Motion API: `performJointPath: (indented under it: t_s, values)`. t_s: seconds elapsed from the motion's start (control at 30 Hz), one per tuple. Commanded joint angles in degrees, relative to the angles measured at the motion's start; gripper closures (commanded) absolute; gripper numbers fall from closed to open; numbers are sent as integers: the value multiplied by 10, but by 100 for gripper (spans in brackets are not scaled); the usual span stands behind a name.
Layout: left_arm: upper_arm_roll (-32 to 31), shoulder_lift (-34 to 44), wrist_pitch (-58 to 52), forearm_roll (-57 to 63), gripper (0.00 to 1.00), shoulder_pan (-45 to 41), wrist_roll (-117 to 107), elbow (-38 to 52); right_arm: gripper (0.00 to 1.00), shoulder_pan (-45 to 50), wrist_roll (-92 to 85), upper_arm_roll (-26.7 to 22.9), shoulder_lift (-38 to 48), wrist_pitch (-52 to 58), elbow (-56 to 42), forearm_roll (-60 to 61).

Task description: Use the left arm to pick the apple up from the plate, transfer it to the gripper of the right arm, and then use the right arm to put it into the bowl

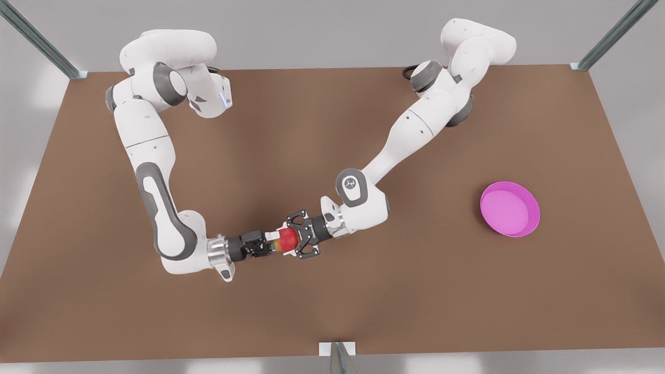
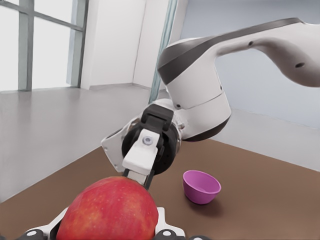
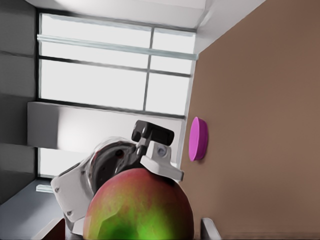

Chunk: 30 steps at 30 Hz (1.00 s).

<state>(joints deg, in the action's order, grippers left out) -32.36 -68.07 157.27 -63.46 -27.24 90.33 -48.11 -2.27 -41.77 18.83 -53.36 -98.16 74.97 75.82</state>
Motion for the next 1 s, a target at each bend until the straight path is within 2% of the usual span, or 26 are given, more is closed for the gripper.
performJointPath:
  t_s: [0.0,0.67,0.73,0.77,0.87,0.97]
  values:
    - [0,1,1,0,23,0,61,0,0,9,120,1,2,10,1,-7]
    - [0,1,2,0,22,0,61,0,0,41,154,0,3,-27,-3,-1]
    - [0,1,2,0,22,0,61,0,21,41,154,0,3,-27,-3,-1]
    - [0,1,2,0,22,0,61,0,25,41,154,0,3,-29,-3,-1]
    - [0,1,2,0,22,0,61,0,23,40,147,-2,2,-38,-11,0]
    - [1,1,2,0,22,0,61,0,14,39,144,-5,1,-39,-19,9]
